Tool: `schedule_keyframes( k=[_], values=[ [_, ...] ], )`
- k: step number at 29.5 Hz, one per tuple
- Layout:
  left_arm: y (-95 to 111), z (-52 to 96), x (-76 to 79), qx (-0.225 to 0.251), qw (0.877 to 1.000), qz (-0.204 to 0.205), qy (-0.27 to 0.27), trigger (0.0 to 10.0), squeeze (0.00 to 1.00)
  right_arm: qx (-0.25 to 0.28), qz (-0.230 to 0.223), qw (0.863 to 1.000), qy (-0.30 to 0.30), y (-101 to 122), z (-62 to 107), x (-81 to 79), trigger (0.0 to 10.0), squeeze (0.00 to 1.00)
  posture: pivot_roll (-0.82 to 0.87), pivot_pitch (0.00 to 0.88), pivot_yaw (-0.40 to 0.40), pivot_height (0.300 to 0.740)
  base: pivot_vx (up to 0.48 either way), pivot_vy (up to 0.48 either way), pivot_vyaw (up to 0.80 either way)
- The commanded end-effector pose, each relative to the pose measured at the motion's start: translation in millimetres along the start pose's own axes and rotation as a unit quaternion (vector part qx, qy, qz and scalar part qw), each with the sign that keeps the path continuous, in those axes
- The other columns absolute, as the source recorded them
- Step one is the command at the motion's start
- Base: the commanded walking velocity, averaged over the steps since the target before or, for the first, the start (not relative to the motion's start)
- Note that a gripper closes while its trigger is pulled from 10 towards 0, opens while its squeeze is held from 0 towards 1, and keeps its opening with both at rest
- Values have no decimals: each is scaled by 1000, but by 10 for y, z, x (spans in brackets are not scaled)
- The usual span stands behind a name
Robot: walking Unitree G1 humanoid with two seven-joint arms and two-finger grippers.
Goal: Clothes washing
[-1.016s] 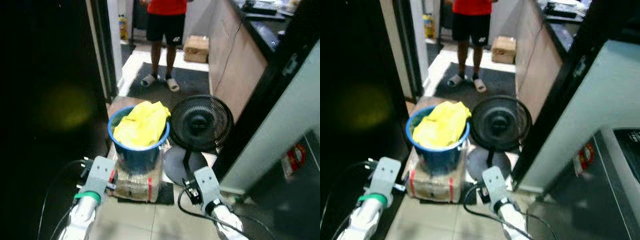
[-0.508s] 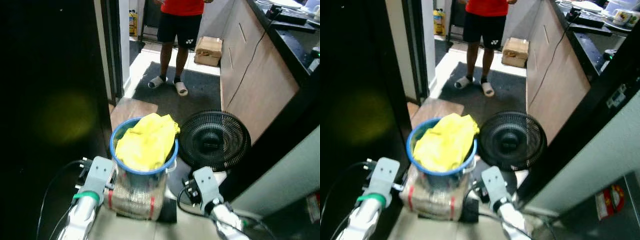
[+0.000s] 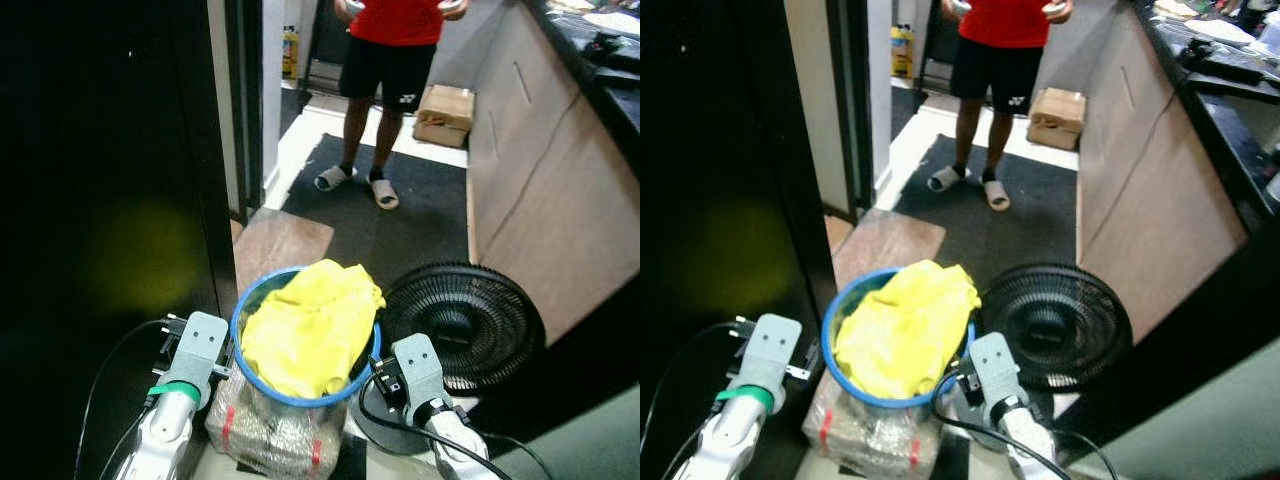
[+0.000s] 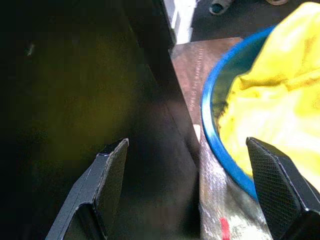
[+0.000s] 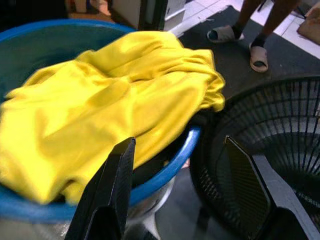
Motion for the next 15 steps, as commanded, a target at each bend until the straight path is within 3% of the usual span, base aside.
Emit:
schedule_keyframes(
  k=[1, 15],
  values=[
    [-66, 21, 57, -12, 1000, 0, -10, 10000, 0, -11, -5, 1000, -11, -58, 32, 57, 10000, 0, 113, 43, -15, 740, 0, 0, 0],
    [-71, 30, 89, -13, 1000, -2, -18, 10000, 0, -6, -4, 1000, -4, -40, 25, 31, 10000, 0, 115, 45, -17, 740, 0, 0, 0]
  ],
)
Point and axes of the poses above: a point about 5 cm out from each wrist's last joint towards the gripper, its own z axis pointing back from the gripper into the wrist, its own y axis along the axis of the wrist's last joint, x = y × z, the point moved 3 cm from there along -z, pointing out of the wrist towards the gripper, and after that the axes turned 2 degrees about z, right-handed, at the moved point
